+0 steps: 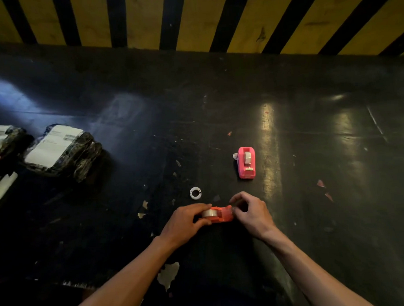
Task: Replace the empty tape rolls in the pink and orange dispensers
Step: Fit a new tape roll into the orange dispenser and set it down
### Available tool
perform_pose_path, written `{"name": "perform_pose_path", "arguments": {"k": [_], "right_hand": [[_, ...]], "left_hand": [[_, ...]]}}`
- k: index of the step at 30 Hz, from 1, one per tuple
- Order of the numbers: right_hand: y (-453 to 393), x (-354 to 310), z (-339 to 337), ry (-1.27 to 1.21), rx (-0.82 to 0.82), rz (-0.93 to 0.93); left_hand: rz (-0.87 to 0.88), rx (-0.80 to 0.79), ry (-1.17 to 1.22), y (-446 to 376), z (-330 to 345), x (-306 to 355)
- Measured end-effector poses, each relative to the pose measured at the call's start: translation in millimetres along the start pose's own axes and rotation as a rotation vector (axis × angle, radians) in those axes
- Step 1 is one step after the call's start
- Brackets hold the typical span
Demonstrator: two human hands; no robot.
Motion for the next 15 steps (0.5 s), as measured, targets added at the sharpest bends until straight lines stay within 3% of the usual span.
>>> {"name": "perform_pose_path", "arguments": {"k": [15], "right_hand": [[-1, 16, -6, -0.049, -0.006, 0.077]], "left_hand": [[-0.015, -0.031, 0.023, -1, -5, 4]]}}
Point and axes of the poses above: each hand's wrist, its own y-axis away from the middle knuckle, its own z-axis out of the palm, x = y × z, the point moved 2 cm from there along -y, towards the middle knuckle, and after that the axes turned 3 degrees about -y, right-handed, at the moved point
